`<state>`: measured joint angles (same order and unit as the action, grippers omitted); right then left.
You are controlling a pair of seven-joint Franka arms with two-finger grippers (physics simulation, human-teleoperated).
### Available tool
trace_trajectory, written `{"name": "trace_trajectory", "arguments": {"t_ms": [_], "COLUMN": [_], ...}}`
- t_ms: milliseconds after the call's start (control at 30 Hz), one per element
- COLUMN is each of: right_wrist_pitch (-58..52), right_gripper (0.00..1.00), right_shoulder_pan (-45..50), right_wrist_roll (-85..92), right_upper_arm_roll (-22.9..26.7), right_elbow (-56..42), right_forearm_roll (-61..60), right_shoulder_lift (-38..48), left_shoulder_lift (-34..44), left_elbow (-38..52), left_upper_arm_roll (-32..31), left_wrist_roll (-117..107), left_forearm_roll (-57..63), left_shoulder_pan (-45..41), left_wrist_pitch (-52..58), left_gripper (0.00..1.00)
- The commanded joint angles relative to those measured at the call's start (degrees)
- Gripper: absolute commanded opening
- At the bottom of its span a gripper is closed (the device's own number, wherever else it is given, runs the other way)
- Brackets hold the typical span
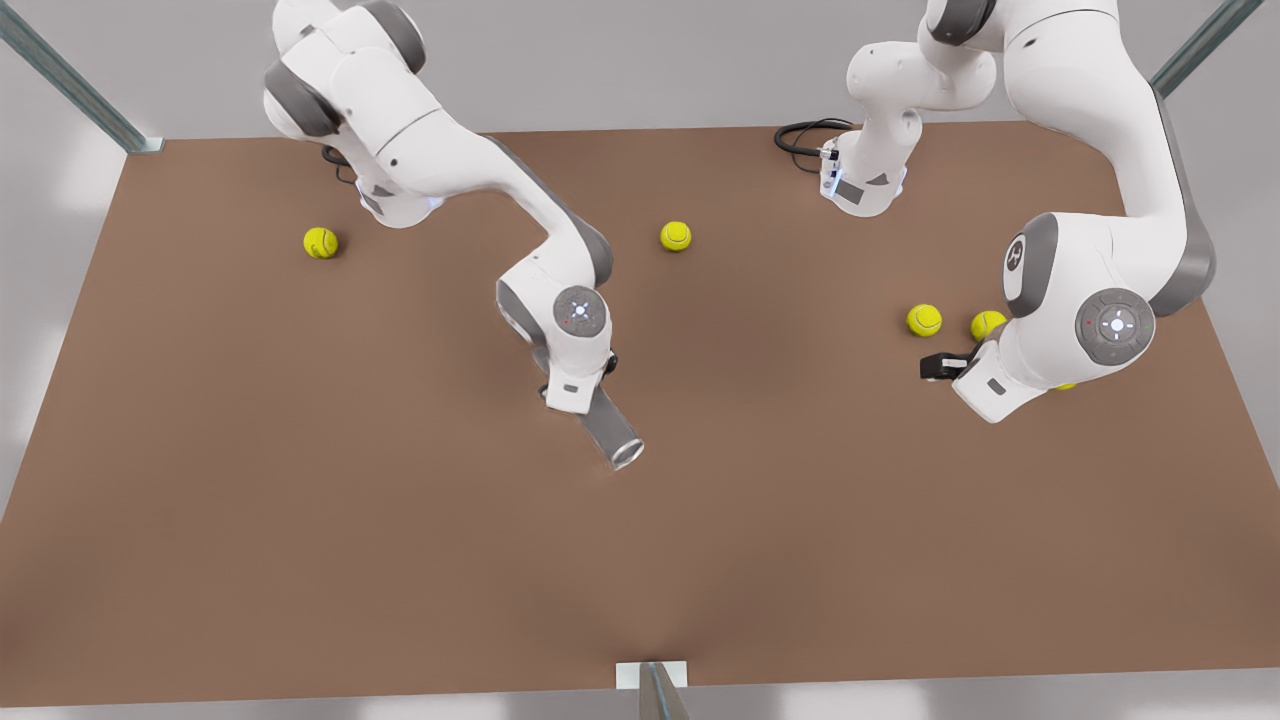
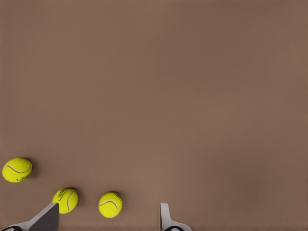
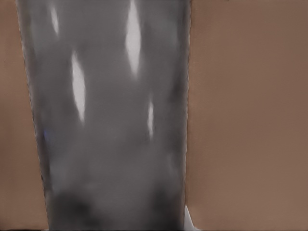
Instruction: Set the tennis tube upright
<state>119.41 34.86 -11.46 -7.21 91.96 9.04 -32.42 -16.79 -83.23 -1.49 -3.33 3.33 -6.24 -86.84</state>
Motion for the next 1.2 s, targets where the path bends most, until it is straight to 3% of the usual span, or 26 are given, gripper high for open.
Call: {"name": "trace_trajectory", "arguments": {"t_ms": [0, 167, 367, 667, 700, 767, 800, 1000, 1067, 1133, 1167], "right_wrist_pitch": [0.03, 0.47, 3.28, 10.93, 11.11, 11.19, 11.28, 11.28, 9.0, -8.48, -12.27], "right_gripper": [0.78, 0.78, 0.78, 0.78, 0.82, 0.82, 1.0, 1.0, 1.0, 1.0, 1.0], "right_shoulder_pan": [1.52, 8.12, 6.62, 5.74, 6.36, 6.62, 6.97, 6.45, 3.55, -4.7, -9.89], "right_wrist_roll": [0.03, 5.39, 30.35, 52.07, 51.45, 48.3, 46.97, 47.41, 47.58, 46.97, 44.95], "right_upper_arm_roll": [1.06, 2.38, 2.64, 2.73, 2.73, 2.73, 2.73, 2.73, 2.2, 2.03, 2.03], "right_elbow": [-0.11, -3.8, -6.35, -10.39, -12.94, -13.56, -13.73, -13.47, -11.45, -10.39, -10.48], "right_forearm_roll": [0.01, 2.38, 2.3, 2.3, 1.95, -0.34, -0.34, -0.78, -2.27, -11.15, -12.12], "right_shoulder_lift": [-0.02, -4.67, -6.52, -10.91, -12.85, -13.9, -14.34, -14.17, -11.72, 1.03, 4.55], "left_shoulder_lift": [0.0, 0.0, 0.0, 0.0, 0.0, 0.0, -0.17, -0.43, -3.07, -7.38, -9.05], "left_elbow": [0.0, 0.0, 0.0, 0.0, 0.0, 0.0, 0.0, 0.0, 0.0, -1.23, -1.32], "left_upper_arm_roll": [0.0, 0.0, 0.0, 0.0, 0.0, 0.0, 0.0, 0.0, 0.18, 0.26, 0.26], "left_wrist_roll": [-0.09, -0.18, -0.18, -0.18, -0.27, -0.27, -0.27, -0.18, -0.1, -0.27, -0.18], "left_forearm_roll": [0.01, 0.01, 0.01, 0.01, 0.01, 0.01, 0.01, -0.08, -10.97, -27.67, -32.24], "left_shoulder_pan": [0.0, 0.0, 0.0, -0.09, -0.09, -0.09, -0.09, -0.09, 0.53, 0.7, 0.79], "left_wrist_pitch": [0.01, 0.27, 0.27, 0.45, 0.45, 0.45, 0.45, 0.45, 0.36, -0.34, -0.96], "left_gripper": [1.0, 1.0, 1.0, 1.0, 1.0, 1.0, 1.0, 1.0, 1.0, 1.0, 1.0]}}
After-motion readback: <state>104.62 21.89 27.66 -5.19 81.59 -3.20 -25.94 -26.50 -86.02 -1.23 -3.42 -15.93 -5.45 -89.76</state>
